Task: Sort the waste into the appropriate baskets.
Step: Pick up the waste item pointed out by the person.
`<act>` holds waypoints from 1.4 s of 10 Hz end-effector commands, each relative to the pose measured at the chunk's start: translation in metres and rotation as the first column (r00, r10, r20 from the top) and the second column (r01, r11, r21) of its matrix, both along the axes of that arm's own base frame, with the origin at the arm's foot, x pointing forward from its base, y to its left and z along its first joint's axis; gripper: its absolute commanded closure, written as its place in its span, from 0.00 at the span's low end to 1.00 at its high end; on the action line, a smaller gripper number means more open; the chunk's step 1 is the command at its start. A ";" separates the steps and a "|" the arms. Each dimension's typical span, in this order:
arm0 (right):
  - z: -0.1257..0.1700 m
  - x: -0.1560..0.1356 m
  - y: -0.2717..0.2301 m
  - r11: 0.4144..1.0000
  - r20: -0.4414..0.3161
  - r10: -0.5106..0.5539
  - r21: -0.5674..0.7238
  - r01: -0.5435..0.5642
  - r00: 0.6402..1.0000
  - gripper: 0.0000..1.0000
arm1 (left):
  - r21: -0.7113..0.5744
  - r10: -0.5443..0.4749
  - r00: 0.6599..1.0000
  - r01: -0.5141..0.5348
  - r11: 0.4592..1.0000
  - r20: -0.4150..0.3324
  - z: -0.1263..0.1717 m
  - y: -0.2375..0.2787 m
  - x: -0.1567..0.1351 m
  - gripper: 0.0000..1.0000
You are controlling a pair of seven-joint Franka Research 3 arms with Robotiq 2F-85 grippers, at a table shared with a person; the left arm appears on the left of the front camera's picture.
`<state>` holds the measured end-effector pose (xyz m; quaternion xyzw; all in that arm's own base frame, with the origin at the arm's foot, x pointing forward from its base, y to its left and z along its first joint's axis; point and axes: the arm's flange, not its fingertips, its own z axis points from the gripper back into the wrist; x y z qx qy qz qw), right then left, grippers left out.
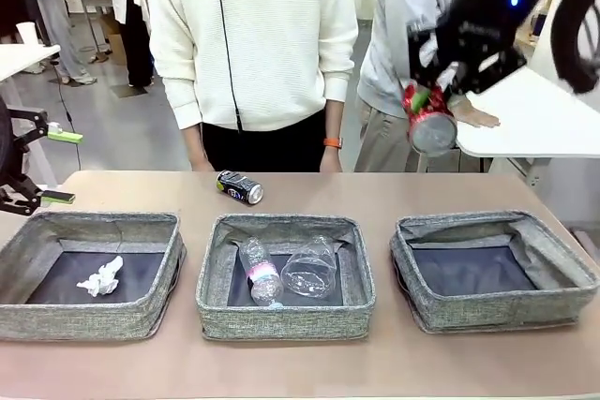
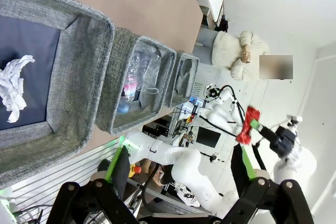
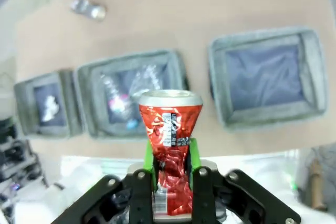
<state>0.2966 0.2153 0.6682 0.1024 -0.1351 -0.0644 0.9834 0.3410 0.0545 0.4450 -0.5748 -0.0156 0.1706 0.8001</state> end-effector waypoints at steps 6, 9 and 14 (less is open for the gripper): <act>0.076 -0.059 0.143 0.985 0.051 0.173 -0.002 -0.173 0.984 0.73 | -0.003 -0.012 1.000 0.012 1.000 0.017 0.001 0.001 -0.002 0.00; 0.099 -0.053 0.179 0.979 0.044 0.205 -0.030 -0.204 0.978 0.73 | -0.003 -0.012 1.000 0.012 1.000 0.017 0.001 0.001 -0.002 0.00; 0.139 -0.041 0.182 0.971 0.100 0.227 -0.100 -0.217 0.969 0.73 | -0.003 -0.012 1.000 0.012 1.000 0.017 0.001 0.001 -0.002 0.00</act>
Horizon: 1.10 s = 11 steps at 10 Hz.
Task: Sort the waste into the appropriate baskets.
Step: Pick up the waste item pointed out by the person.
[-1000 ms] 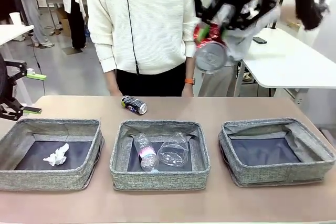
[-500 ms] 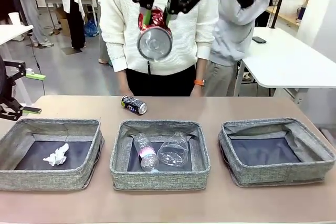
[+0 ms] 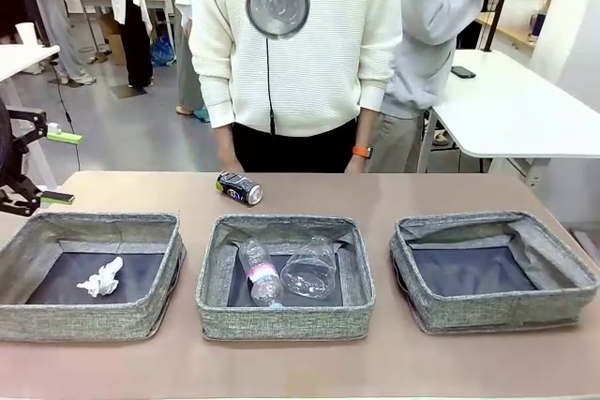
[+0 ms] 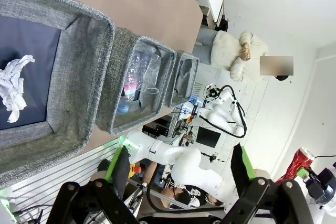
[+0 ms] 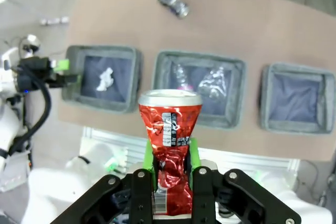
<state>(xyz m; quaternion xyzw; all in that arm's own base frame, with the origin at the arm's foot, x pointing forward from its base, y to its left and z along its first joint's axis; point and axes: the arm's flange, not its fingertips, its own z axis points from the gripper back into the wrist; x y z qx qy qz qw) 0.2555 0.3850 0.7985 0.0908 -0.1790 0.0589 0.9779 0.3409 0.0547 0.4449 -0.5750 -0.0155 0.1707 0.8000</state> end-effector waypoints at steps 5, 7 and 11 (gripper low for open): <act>0.003 0.002 0.000 1.000 0.009 0.003 -0.015 -0.002 1.000 0.73 | -0.003 -0.012 1.000 0.012 1.000 0.017 0.001 0.001 -0.002 0.00; 0.003 0.002 0.000 1.000 0.009 0.003 -0.015 -0.002 1.000 0.73 | -0.003 -0.012 1.000 0.012 1.000 0.017 0.001 0.001 -0.002 0.00; 0.003 0.002 0.000 1.000 0.009 0.003 -0.015 -0.002 1.000 0.73 | -0.003 -0.012 1.000 0.012 1.000 0.017 0.001 0.001 -0.002 0.00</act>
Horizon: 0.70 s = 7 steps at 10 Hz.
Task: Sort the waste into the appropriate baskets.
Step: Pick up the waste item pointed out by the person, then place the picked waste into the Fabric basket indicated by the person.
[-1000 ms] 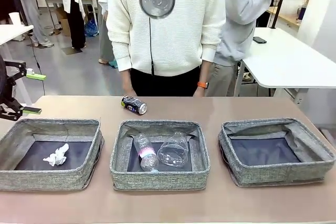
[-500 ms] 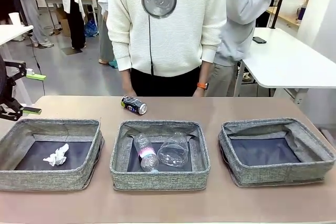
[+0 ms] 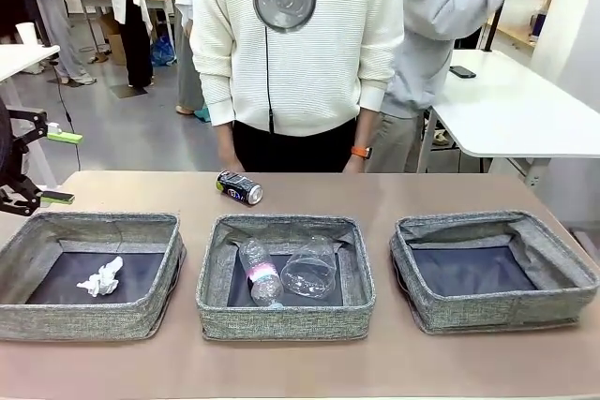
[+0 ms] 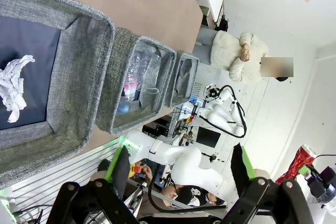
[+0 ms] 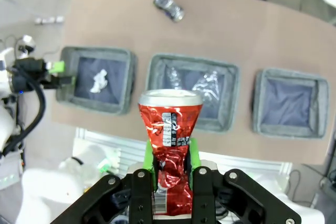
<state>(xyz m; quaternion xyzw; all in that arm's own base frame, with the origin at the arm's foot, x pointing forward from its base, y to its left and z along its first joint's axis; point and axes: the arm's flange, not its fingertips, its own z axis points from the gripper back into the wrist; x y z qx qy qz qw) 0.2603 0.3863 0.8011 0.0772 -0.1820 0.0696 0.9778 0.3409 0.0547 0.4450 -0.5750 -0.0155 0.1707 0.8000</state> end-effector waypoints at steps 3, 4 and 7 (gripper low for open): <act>0.000 -0.002 -0.001 1.000 0.000 -0.013 0.015 0.013 1.000 0.73 | -0.003 -0.012 1.000 0.012 1.000 0.017 0.001 0.001 -0.002 0.00; 0.000 -0.002 -0.001 1.000 0.000 -0.013 0.015 0.013 1.000 0.73 | -0.003 -0.012 1.000 0.012 1.000 0.017 0.001 0.001 -0.002 0.00; 0.000 -0.002 -0.001 1.000 0.000 -0.013 0.015 0.013 1.000 0.73 | -0.003 -0.012 1.000 0.012 1.000 0.017 0.001 0.001 -0.002 0.00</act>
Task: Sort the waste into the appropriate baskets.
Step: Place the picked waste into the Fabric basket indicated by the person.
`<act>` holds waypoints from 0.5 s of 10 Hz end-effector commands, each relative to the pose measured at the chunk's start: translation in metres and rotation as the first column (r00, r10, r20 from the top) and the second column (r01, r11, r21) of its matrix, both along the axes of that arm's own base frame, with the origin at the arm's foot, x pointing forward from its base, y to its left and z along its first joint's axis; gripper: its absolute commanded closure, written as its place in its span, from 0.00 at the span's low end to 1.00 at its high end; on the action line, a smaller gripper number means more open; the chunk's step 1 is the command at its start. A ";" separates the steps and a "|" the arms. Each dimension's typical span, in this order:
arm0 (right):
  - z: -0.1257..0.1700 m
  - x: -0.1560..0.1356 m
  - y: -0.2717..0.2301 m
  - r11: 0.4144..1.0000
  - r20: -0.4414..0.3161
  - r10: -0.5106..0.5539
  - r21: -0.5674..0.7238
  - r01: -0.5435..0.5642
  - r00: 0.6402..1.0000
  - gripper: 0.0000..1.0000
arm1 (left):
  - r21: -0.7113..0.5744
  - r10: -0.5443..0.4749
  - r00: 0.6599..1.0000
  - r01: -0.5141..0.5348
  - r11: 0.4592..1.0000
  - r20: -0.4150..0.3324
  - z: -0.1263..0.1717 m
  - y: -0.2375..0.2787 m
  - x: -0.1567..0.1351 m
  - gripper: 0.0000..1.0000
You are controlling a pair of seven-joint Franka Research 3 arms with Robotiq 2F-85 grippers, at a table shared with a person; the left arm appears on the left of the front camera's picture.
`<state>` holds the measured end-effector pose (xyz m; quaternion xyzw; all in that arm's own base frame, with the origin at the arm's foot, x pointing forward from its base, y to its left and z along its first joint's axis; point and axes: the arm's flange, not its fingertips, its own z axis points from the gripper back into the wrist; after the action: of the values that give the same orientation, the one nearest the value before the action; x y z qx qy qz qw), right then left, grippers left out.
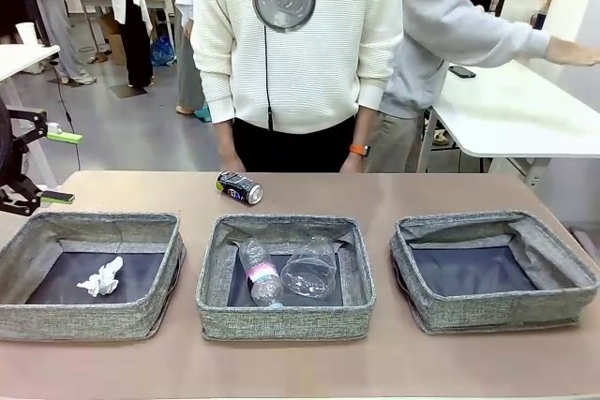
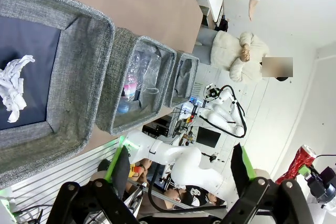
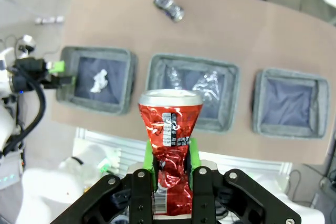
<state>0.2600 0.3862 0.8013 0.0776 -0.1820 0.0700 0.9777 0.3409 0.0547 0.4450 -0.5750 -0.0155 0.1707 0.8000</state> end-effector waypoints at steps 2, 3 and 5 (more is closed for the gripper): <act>0.000 -0.002 -0.001 1.000 0.000 -0.014 0.014 0.014 1.000 0.73 | -0.003 -0.012 1.000 0.012 1.000 0.017 0.001 0.001 -0.002 0.00; 0.000 -0.002 -0.001 1.000 0.000 -0.014 0.014 0.014 1.000 0.73 | -0.003 -0.012 1.000 0.012 1.000 0.017 0.001 0.001 -0.002 0.00; 0.000 -0.002 -0.001 1.000 0.000 -0.014 0.014 0.014 1.000 0.73 | -0.003 -0.012 1.000 0.012 1.000 0.017 0.001 0.001 -0.002 0.00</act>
<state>0.2597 0.3862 0.8014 0.0778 -0.1819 0.0703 0.9777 0.3409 0.0547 0.4450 -0.5750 -0.0155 0.1707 0.8000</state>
